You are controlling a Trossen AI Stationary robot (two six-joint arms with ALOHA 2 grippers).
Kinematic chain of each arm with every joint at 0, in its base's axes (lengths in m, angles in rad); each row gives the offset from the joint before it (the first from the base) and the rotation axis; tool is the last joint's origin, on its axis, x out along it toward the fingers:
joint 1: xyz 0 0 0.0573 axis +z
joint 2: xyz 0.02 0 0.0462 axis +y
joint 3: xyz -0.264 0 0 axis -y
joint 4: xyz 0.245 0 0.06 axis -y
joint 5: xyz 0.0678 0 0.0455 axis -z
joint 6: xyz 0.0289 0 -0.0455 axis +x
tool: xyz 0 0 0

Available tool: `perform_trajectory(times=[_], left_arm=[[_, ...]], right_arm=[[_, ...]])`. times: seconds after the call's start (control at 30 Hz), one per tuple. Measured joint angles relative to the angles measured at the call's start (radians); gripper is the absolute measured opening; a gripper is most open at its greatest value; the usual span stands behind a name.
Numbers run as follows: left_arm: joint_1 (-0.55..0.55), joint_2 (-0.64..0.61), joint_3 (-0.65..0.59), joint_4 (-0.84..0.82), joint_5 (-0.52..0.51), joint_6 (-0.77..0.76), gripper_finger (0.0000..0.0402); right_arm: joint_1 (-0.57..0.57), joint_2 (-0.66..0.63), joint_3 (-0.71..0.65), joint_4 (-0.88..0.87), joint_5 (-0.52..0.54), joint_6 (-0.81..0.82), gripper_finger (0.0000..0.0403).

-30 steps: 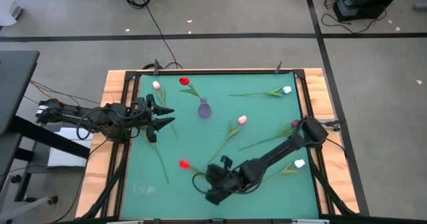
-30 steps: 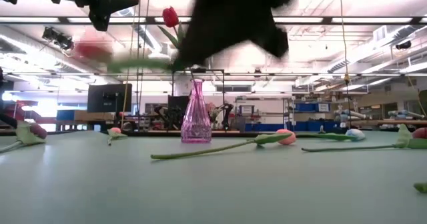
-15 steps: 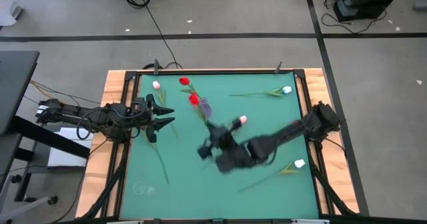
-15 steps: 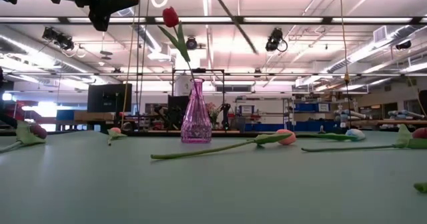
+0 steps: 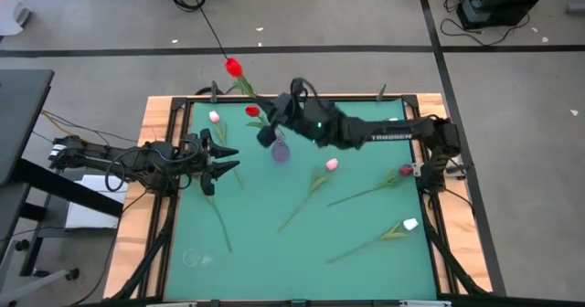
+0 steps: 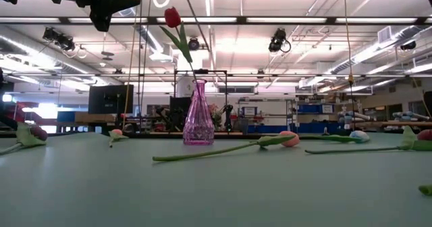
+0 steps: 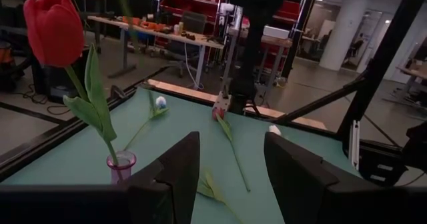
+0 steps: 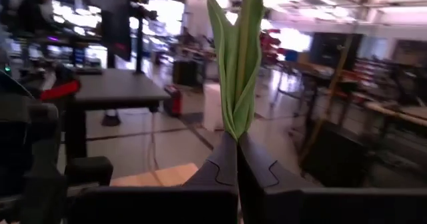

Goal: Sort flowers into vase by color
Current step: Put the red flower into the violet vase

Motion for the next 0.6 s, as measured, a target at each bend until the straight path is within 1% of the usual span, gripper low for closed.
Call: perform_trajectory(times=[0.13,0.2,0.33,0.4,0.47,0.6], left_arm=[[0.0,0.0,0.0,0.0,0.0,0.0,0.0173],[0.0,0.0,0.0,0.001,0.0,0.0,0.0173],[0.0,0.0,0.0,0.001,0.0,0.0,0.0173],[0.0,0.0,0.0,0.001,0.0,0.0,0.0173],[0.0,0.0,0.0,0.001,0.0,0.0,0.0173],[0.0,0.0,0.0,0.0,0.0,0.0,0.0173]], right_arm=[[-0.061,0.001,-0.012,0.028,-0.124,0.059,0.0],[-0.089,0.0,-0.069,0.142,-0.17,0.073,0.0],[-0.139,0.005,-0.228,0.445,-0.194,0.08,0.0],[-0.153,0.003,-0.3,0.546,-0.196,0.134,0.0],[-0.156,-0.003,-0.365,0.61,-0.183,0.191,0.0],[-0.138,-0.004,-0.429,0.678,-0.164,0.183,0.0]])
